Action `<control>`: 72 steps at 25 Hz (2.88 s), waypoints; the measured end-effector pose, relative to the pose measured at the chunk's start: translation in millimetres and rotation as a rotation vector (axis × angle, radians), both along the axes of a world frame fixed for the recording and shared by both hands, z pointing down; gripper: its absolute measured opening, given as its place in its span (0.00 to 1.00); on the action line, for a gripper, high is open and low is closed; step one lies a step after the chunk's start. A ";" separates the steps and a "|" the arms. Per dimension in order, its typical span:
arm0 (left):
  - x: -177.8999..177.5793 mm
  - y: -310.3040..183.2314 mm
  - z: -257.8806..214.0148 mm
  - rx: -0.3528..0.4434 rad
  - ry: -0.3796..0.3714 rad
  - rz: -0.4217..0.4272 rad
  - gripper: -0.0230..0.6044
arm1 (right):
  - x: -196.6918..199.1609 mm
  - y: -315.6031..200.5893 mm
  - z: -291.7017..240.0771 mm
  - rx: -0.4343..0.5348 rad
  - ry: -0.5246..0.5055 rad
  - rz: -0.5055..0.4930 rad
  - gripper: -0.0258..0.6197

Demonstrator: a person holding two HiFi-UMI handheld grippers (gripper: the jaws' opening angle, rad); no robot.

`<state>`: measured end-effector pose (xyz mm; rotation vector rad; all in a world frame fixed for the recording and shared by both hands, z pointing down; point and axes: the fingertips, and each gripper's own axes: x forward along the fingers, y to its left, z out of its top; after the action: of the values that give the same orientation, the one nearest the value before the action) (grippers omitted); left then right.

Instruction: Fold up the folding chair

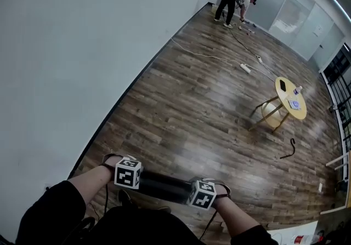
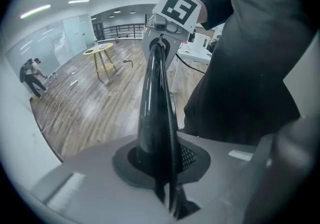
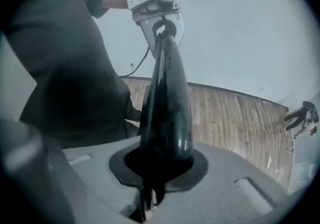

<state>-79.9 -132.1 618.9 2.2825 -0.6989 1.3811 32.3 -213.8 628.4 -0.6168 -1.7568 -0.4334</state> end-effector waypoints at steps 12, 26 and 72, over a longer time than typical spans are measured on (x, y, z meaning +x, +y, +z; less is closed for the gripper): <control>-106.2 98.0 1.5 0.001 -0.023 -0.215 0.11 | -126.8 76.3 1.7 0.006 -0.002 -0.214 0.11; -218.1 231.2 8.3 -0.003 -0.044 -0.543 0.11 | -275.7 184.1 7.8 0.014 -0.004 -0.537 0.11; -295.8 417.6 18.6 -0.071 -0.005 -1.421 0.12 | -470.4 378.7 24.1 -0.041 0.004 -1.416 0.12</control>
<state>-375.7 285.5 637.6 1.0828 -1.7061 0.6269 -438.1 165.0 652.5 -1.8438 -1.0571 -1.3213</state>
